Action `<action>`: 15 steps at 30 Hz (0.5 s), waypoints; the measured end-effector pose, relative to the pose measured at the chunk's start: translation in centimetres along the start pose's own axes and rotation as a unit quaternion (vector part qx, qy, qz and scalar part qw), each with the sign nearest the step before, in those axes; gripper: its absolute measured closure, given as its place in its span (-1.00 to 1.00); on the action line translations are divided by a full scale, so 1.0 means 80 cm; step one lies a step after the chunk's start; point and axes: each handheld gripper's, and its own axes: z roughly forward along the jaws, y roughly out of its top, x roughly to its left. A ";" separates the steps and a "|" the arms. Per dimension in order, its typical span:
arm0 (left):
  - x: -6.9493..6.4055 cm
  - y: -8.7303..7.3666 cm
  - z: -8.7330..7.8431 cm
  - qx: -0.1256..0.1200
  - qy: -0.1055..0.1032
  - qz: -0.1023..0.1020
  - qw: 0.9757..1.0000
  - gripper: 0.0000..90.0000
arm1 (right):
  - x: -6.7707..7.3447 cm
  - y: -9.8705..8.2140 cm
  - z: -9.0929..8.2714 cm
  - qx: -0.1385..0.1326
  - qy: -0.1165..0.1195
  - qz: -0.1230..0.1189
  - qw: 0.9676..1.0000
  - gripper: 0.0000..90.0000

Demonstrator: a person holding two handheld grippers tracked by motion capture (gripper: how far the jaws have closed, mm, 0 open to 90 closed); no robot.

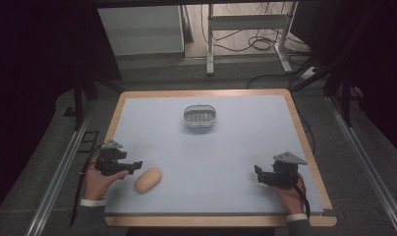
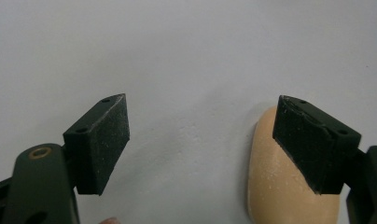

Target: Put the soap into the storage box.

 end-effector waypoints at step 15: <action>-0.001 -0.003 -0.012 -0.009 0.003 0.001 1.000 -0.59 | -0.003 -0.004 -0.007 -0.028 -0.001 0.013 1.000 -0.80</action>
